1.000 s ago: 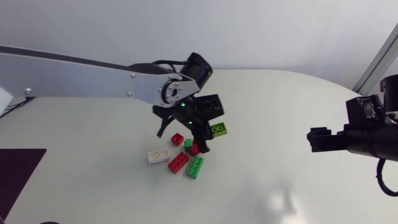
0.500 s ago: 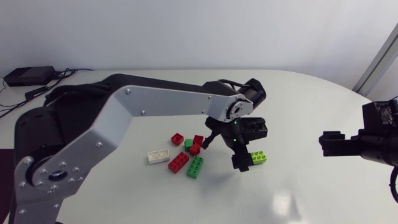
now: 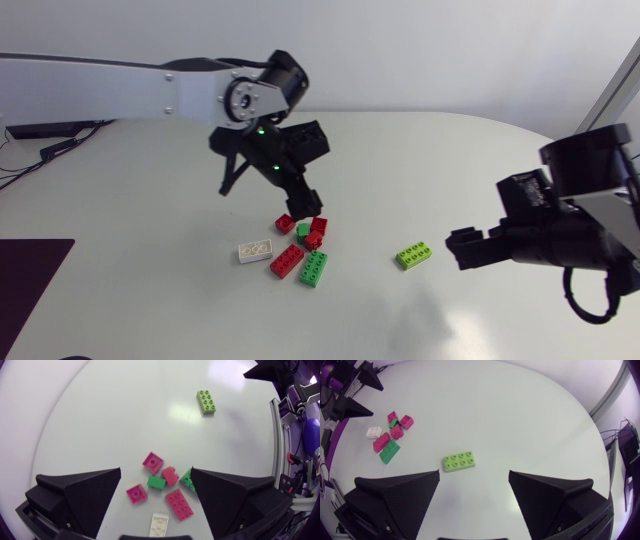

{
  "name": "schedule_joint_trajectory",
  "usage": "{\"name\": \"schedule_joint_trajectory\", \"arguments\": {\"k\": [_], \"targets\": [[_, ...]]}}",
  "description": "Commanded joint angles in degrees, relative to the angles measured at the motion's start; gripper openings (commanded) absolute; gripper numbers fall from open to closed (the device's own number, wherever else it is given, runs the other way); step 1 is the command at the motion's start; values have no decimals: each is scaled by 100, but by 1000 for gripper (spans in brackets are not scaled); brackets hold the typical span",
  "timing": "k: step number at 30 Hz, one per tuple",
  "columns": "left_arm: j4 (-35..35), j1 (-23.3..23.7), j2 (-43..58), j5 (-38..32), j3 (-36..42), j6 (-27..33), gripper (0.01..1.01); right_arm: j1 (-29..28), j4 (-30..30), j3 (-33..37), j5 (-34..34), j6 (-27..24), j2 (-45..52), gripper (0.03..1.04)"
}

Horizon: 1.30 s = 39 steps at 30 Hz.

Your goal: Sort duplo bricks by size, large to the right and small to the left

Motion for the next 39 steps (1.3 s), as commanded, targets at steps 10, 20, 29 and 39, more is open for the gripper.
{"name": "schedule_joint_trajectory", "arguments": {"k": [10, 20, 29, 39], "targets": [[293, 339, -644, 28, -2165, -258, 975, 1081, 339, 276, 195, 673, 870, 993], [337, 1060, -802, -253, -2648, 797, 974, 1081, 330, 74, 212, 682, 773, 993], [425, 1060, 15, -253, -2226, 1070, 948, 1089, 295, 38, 230, 708, 668, 993], [513, 946, 525, -183, -1664, 1052, 211, 984, 181, -49, 309, 700, 439, 993]]}}
